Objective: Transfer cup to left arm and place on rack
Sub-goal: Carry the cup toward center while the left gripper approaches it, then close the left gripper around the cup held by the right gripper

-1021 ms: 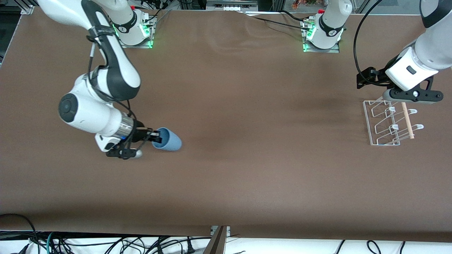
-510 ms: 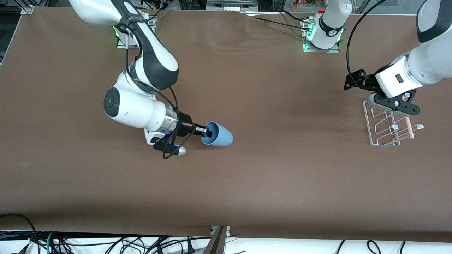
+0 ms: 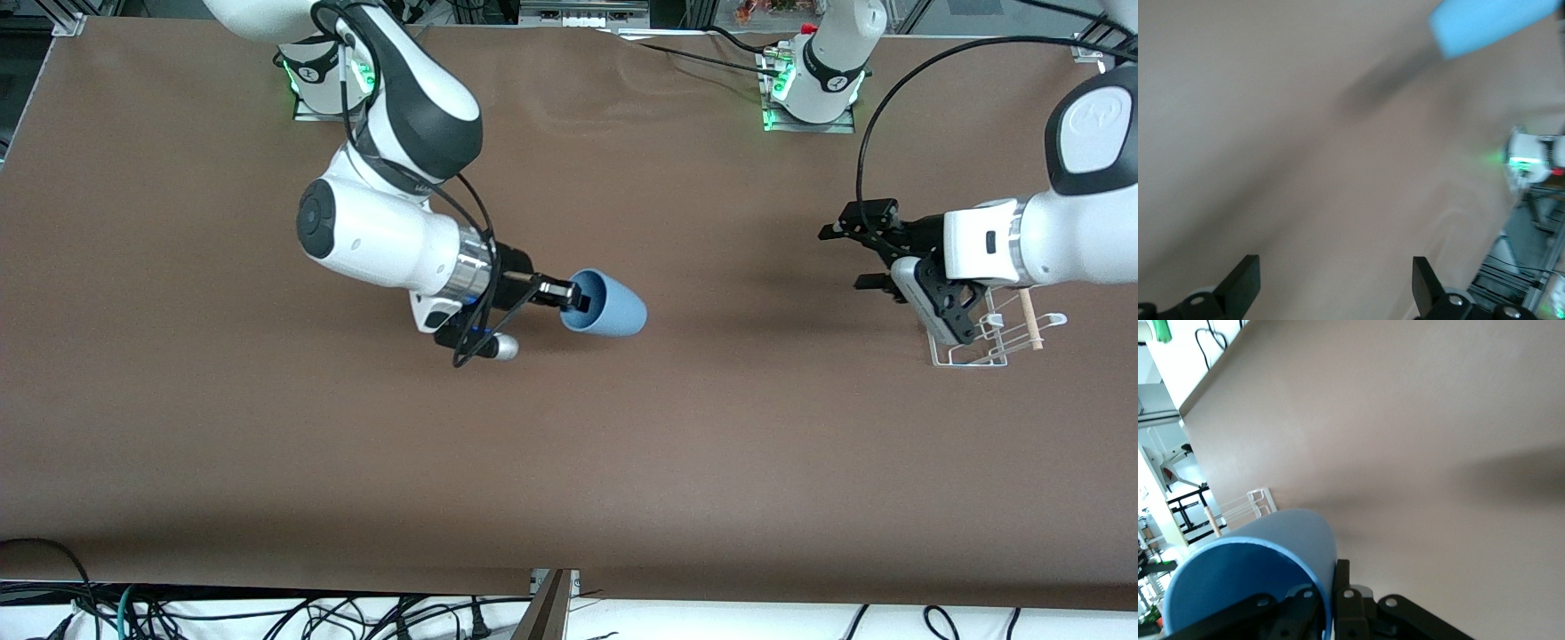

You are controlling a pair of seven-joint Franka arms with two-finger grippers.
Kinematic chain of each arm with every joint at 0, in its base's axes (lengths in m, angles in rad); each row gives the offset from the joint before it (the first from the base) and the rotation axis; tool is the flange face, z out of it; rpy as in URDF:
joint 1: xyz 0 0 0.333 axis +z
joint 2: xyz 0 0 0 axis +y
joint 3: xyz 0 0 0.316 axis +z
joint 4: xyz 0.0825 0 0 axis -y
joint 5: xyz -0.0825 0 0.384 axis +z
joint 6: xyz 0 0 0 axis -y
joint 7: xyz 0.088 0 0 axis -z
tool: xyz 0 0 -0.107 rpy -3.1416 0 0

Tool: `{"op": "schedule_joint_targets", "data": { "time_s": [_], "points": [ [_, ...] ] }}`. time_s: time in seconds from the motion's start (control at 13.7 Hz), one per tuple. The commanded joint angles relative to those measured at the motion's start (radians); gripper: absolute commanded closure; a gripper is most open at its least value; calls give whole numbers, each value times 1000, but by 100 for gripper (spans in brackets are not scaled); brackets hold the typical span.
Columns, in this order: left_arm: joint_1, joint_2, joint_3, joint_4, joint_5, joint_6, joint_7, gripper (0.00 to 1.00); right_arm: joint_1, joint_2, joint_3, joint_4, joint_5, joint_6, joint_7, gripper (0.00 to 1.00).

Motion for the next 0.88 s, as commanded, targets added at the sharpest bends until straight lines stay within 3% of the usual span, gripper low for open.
{"op": "schedule_joint_targets", "data": {
  "time_s": [0.0, 0.29, 0.8],
  "points": [
    [-4, 34, -5, 40, -94, 33, 131, 0, -3, 18, 46, 37, 21, 36, 45, 100],
    [-72, 81, -28, 29, -190, 148, 304, 0, -1, 20, 82, 38, 54, 67, 56, 100],
    [-189, 94, -28, 12, -328, 297, 627, 0, 7, 38, 91, 61, 90, 104, 50, 100]
  ]
}}
